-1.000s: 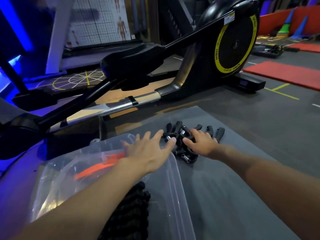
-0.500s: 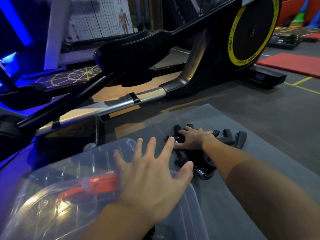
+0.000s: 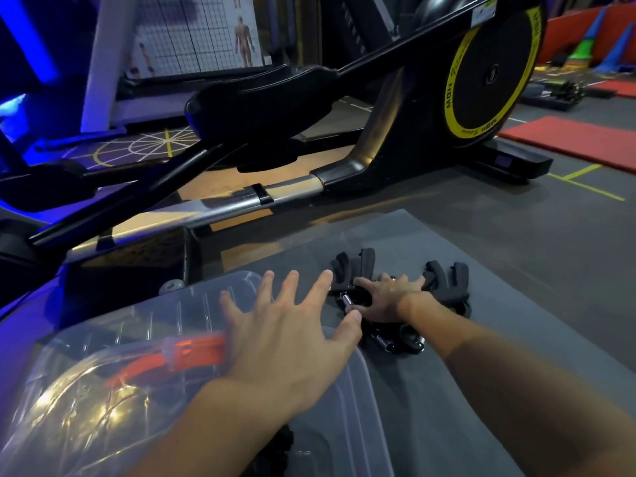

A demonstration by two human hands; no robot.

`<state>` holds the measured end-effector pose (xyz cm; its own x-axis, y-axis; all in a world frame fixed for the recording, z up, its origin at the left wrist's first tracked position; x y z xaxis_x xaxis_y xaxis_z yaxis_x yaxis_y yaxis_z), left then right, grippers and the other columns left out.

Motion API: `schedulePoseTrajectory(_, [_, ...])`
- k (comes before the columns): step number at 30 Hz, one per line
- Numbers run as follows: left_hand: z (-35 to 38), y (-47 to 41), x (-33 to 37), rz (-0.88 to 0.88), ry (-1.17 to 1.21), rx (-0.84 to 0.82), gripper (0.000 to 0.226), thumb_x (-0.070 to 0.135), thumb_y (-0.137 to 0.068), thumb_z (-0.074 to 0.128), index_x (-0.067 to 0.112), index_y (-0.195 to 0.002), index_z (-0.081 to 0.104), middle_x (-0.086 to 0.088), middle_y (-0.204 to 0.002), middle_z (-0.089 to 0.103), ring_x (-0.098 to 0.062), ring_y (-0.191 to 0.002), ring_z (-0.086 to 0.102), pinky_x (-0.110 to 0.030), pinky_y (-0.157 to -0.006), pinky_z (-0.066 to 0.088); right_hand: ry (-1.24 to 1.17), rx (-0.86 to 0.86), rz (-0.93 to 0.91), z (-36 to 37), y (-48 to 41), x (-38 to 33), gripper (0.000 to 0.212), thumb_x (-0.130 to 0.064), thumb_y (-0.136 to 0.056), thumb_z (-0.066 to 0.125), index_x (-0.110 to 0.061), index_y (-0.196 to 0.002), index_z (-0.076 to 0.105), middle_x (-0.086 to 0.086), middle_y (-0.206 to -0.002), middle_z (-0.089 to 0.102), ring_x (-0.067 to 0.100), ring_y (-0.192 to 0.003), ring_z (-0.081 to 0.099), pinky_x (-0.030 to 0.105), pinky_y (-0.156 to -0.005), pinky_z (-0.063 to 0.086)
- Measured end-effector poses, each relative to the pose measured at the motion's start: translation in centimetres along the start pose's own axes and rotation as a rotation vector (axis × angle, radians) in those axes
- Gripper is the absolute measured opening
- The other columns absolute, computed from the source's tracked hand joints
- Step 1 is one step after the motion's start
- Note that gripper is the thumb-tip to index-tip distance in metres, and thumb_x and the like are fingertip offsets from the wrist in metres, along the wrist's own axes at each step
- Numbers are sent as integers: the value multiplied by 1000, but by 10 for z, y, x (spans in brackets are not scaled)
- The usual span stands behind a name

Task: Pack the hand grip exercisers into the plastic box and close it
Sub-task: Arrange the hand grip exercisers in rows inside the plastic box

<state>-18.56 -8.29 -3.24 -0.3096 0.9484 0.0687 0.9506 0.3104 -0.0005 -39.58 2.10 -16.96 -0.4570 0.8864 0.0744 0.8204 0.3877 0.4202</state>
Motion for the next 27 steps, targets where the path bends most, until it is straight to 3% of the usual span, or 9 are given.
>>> schedulePoseTrajectory(12, [1, 1, 0, -28, -1, -22, 72, 75, -80, 3, 49, -148, 6, 7, -161, 17, -20, -150, 6, -64, -112, 9, 26, 73, -20, 37, 50, 19, 86, -92, -69, 16, -53, -145, 6, 0, -153, 29, 44, -134, 33, 69, -108, 3])
schedulePoseTrajectory(18, [-5, 8, 10, -31, 31, -77, 64, 66, -90, 10, 40, -149, 12, 6, -161, 16, -23, -149, 6, -65, -113, 4, -17, 126, -33, 61, 96, 33, 83, -92, -68, 17, -53, -141, 15, 1, -147, 37, 42, -127, 39, 70, -105, 9])
schedulePoseTrajectory(23, [-6, 24, 60, 53, 95, -105, 62, 65, -90, 12, 39, -145, 22, 7, -158, 22, -22, -147, 10, -66, -111, 4, -78, 90, -27, 82, 142, 47, 80, -92, -67, 19, -54, -138, 17, -1, -143, 38, 41, -124, 41, 70, -105, 14])
schedulePoseTrajectory(27, [0, 32, 70, 60, 8, -113, 63, 65, -92, 13, 37, -147, 20, 3, -162, 10, -28, -149, -1, -68, -110, -3, -216, 67, -22, 81, 156, 59, 66, -86, -75, 18, -57, -134, 17, 0, -140, 37, 38, -126, 43, 65, -104, 22])
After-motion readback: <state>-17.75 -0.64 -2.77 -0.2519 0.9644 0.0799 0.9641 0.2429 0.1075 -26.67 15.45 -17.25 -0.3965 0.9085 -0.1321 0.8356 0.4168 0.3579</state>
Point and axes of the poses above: each hand's wrist, its own y-axis away from the middle knuckle, its own z-axis out of the palm, x = y × z, the point moved 5 cm from there along -y, towards the middle knuckle
